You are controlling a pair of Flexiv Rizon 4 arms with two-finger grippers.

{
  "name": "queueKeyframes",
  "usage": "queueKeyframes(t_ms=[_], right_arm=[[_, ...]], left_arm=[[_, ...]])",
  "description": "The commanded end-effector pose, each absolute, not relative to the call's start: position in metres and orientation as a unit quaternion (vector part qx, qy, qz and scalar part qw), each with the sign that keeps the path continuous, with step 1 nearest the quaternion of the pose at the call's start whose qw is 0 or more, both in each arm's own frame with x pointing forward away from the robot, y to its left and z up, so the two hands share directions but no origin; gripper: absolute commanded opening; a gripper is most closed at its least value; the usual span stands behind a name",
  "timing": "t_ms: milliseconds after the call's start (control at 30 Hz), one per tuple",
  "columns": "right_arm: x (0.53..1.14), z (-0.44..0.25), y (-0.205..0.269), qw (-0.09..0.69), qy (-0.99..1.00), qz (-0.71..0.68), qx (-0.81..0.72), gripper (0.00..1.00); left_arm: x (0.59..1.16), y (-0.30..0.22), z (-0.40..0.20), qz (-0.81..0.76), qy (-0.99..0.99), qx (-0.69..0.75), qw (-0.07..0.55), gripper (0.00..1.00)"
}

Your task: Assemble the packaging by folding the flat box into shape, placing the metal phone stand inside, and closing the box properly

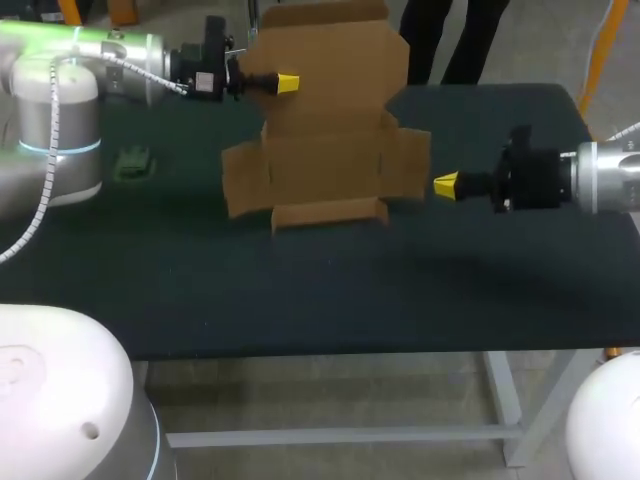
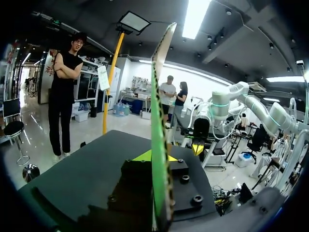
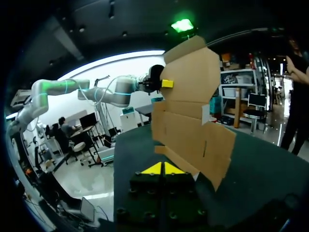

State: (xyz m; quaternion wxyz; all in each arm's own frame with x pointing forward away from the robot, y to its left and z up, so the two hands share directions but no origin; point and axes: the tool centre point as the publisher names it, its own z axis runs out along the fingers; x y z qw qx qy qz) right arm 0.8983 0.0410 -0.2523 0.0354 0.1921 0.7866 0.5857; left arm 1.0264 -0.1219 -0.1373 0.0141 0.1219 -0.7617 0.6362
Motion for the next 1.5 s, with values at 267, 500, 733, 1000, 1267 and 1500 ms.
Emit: queueKeyframes(t_ms=[267,500,733,1000,1267,1500], right_arm=[[0.889,-0.258,0.053,0.032,0.791,0.580,0.193,0.00],[0.884,-0.263,0.064,0.036,0.795,0.574,0.193,0.00],[0.884,-0.268,0.077,0.034,0.797,0.571,0.194,0.00],[0.889,-0.276,0.093,0.027,0.797,0.572,0.192,0.00],[0.897,-0.284,0.103,0.019,0.796,0.573,0.193,0.00],[0.901,-0.285,0.111,0.014,0.796,0.574,0.189,0.00]], left_arm=[[1.018,-0.114,-0.144,0.637,-0.759,0.118,0.071,0.00],[1.026,-0.112,-0.153,0.636,-0.759,0.099,0.097,0.00],[1.033,-0.111,-0.160,0.635,-0.761,0.083,0.102,0.00],[1.043,-0.110,-0.167,0.631,-0.766,0.093,0.085,0.00],[1.040,-0.102,-0.170,0.632,-0.766,0.099,0.056,0.00],[1.041,-0.098,-0.174,0.635,-0.766,0.091,0.043,0.00]])
